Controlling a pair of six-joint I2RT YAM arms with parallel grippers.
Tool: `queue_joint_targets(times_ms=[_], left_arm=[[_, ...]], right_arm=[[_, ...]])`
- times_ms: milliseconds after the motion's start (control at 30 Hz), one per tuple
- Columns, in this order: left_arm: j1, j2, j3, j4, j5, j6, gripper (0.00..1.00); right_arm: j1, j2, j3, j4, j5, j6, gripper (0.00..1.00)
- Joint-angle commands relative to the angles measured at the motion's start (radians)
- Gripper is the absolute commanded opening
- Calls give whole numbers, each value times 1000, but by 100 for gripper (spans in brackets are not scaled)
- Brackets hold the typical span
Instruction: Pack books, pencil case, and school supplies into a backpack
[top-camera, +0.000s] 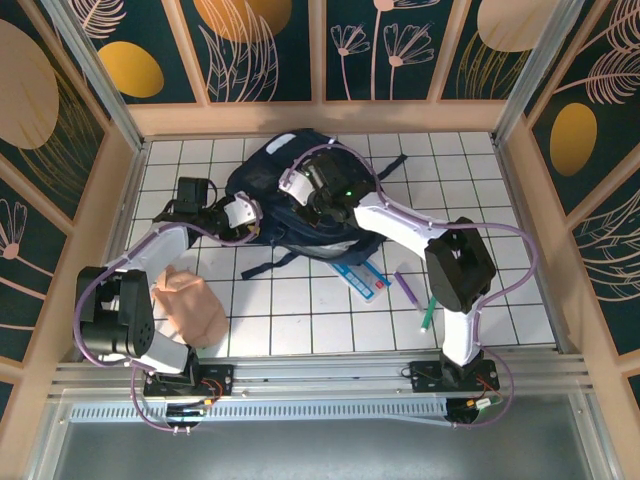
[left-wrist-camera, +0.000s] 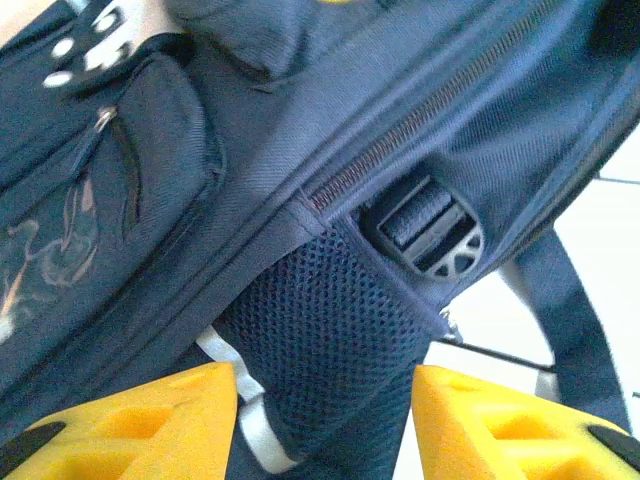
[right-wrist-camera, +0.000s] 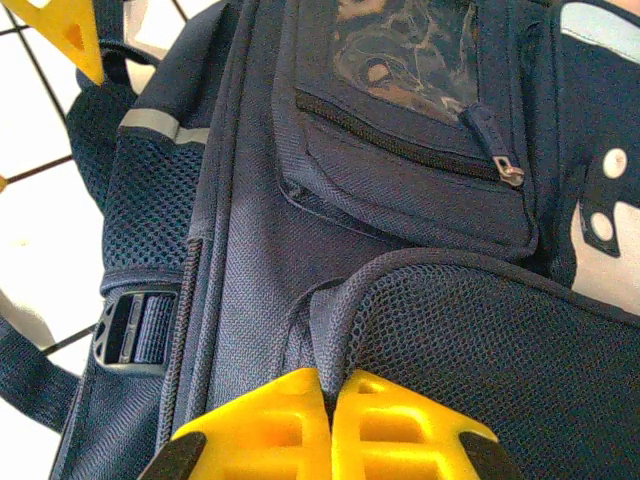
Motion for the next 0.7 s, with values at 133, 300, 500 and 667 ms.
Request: queue_joint_targets(times_ms=[133, 300, 500, 667], left_arm=[[-60, -43, -145, 186, -23, 281, 52], [-105, -10, -168, 237, -72, 302, 52], [-140, 15, -238, 364, -166, 301, 51], [-141, -13, -262, 401, -157, 284, 54]], right_arm=[[-35, -74, 31, 119, -277, -193, 0], [-43, -64, 15, 149, -287, -181, 0], [-69, -66, -7, 198, -356, -114, 0], [-104, -64, 6, 186, -412, -101, 0]])
